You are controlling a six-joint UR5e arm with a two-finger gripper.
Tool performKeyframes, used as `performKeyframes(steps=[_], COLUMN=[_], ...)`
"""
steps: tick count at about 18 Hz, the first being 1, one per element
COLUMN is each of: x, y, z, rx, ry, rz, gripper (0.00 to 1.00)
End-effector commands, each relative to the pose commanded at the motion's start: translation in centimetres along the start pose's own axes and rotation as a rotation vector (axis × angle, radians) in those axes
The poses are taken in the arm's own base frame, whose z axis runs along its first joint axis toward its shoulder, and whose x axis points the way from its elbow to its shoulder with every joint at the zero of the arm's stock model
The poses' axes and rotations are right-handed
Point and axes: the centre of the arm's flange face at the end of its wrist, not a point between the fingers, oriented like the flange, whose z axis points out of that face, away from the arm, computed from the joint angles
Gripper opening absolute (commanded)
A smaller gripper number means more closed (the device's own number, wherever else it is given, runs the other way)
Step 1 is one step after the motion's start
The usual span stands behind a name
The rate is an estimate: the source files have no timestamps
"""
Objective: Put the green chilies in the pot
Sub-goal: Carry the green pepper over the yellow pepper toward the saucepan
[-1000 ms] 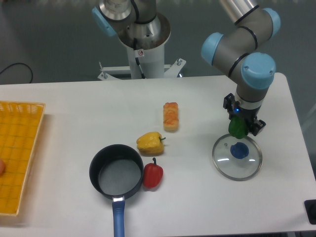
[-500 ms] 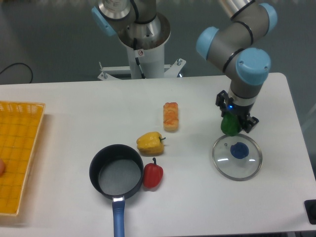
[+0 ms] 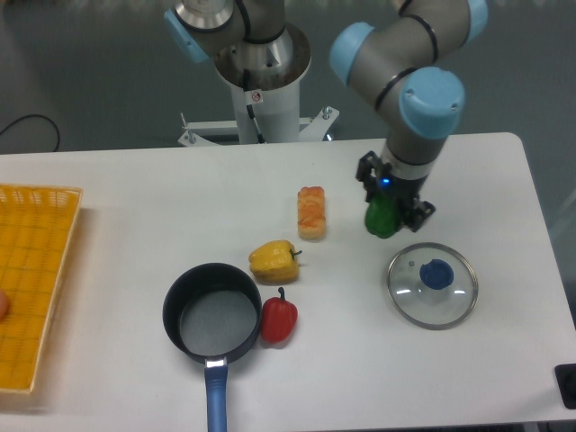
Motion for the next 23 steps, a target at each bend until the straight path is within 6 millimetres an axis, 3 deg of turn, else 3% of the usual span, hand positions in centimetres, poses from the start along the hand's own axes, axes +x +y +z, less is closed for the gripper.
performKeyframes(steps=[7,12,23], x=[2.7,3.9,4.4], y=[-5.9,-8.8,-16.0], z=[-0.3,-0.2,2.8], rx=[0.02,0.021,0.001], ry=[-0.01,-0.021,-0.078], rz=[-0.029,-0.065,-0.145], gripper=[0.64,0.64,0.64])
